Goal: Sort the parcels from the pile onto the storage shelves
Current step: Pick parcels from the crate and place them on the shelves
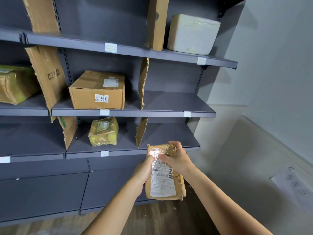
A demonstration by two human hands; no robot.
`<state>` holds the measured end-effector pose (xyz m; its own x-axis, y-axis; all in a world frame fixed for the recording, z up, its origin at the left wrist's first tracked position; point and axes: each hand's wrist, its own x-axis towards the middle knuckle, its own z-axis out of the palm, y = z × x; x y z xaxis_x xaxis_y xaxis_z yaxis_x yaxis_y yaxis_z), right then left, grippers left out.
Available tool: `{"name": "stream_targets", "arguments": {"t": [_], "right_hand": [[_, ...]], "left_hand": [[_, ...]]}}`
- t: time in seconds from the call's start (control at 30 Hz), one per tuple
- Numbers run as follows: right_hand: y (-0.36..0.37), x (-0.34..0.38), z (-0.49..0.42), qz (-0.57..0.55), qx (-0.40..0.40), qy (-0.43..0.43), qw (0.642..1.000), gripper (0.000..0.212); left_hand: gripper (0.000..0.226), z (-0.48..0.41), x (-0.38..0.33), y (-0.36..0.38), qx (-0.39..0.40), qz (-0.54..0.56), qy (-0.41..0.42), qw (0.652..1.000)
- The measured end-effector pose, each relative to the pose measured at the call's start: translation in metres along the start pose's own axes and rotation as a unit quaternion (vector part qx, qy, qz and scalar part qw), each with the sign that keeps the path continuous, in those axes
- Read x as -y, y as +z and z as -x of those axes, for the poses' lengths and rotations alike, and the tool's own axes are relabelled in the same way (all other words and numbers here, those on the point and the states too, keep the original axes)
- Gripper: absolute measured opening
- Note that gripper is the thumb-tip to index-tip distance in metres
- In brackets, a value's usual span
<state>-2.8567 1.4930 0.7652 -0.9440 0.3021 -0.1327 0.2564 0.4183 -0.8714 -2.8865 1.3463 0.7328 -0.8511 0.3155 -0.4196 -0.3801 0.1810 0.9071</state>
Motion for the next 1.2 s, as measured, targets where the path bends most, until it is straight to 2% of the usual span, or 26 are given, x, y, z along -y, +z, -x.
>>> {"name": "stream_targets", "arguments": {"t": [0.07,0.5,0.9,1.07,1.2], "right_hand": [[0.005,-0.001,-0.004,0.002,0.003,0.005,1.0,0.062],[0.018,-0.038,-0.061,0.01,0.062,0.035,0.997,0.052],[-0.065,-0.118,-0.165,0.03,0.12,0.063,0.99,0.065],[-0.085,-0.163,-0.202,0.026,0.101,0.101,0.989,0.078],[-0.096,-0.175,-0.223,0.031,0.092,0.126,0.987,0.057]], "left_hand": [[0.042,-0.003,0.003,-0.005,-0.005,0.007,-0.007,1.0],[0.043,-0.051,0.018,0.003,-0.034,0.04,-0.072,0.996],[0.042,-0.149,0.005,0.114,-0.064,0.082,-0.121,0.987],[0.05,-0.188,0.015,0.152,-0.072,0.091,-0.141,0.983],[0.042,-0.231,0.02,0.167,-0.069,0.099,-0.146,0.982]]}}
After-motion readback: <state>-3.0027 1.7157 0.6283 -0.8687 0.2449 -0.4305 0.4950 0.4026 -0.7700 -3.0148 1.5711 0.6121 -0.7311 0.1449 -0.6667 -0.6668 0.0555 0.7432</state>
